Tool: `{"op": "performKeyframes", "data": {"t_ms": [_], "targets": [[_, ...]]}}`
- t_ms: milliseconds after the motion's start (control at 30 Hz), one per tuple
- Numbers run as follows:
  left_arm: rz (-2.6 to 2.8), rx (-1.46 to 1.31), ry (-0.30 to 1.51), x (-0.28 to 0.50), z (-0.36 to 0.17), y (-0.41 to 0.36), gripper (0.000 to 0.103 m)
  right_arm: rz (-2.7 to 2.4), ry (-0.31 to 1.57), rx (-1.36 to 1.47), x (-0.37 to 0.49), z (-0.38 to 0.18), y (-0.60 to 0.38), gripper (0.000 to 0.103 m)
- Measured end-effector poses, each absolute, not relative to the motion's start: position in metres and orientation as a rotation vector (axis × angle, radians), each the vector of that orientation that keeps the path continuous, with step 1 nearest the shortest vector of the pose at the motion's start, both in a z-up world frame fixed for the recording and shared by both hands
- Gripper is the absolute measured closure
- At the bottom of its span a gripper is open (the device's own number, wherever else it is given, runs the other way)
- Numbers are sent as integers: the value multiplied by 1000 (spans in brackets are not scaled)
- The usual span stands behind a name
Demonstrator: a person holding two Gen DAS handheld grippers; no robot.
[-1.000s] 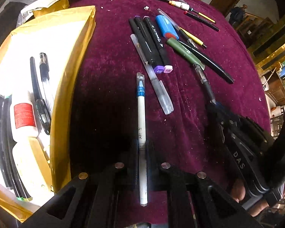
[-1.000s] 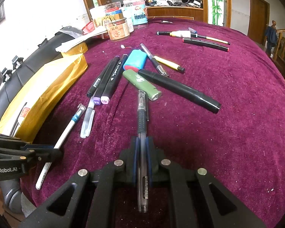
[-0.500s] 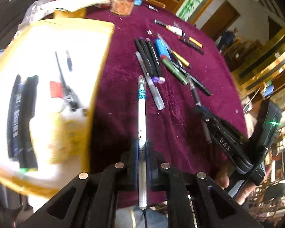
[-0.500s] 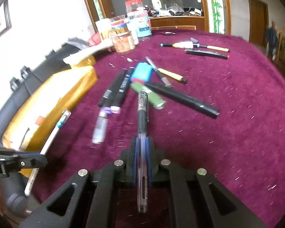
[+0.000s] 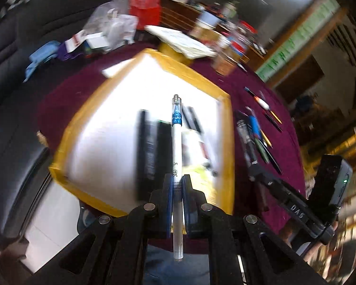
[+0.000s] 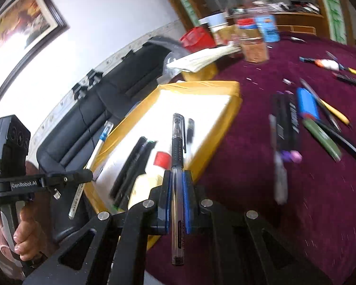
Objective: Organize rigid objects
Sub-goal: 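Carry both pens into the white box and open both tools, then grasp a clear pen with the left tool while the right tool grasps a black marker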
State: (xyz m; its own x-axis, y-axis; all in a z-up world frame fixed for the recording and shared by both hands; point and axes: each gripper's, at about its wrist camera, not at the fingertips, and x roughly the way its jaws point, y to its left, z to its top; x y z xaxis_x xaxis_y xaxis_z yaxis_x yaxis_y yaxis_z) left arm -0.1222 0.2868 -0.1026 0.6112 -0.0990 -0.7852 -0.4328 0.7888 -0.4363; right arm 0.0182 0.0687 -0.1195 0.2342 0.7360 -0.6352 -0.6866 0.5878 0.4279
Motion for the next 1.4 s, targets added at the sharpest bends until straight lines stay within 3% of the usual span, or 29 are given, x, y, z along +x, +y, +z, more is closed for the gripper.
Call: {"op": "performKeyframes", "data": {"t_ms": [367,733,833,900,933,1133,1233,1400], "targets": [[282,-711,981,-98,-154,333,96,920,1051,-47,71,-149,159,95],[301,-686,1003,-84,-163,337,96,870,1035,-105,79,-157,178,94],[318,-680,980,-87,-158,334,84,894,1042,-74,79,-154,173,82],[306,-668,947,-92,-151,326,63,922,1023,-31,75,-146,162,67],[297,-657,932,-95,-146,320,62,912,999,-12,71,-141,151,62],[222,-608,892,-102,-125,274,60,924,961,106,51,-129,84,62],[159,-590,884,-98,-119,243,54,894,946,143,44,-131,39,53],[67,-510,926,-79,-115,188,53,796,950,174,50,-140,-26,52]]}}
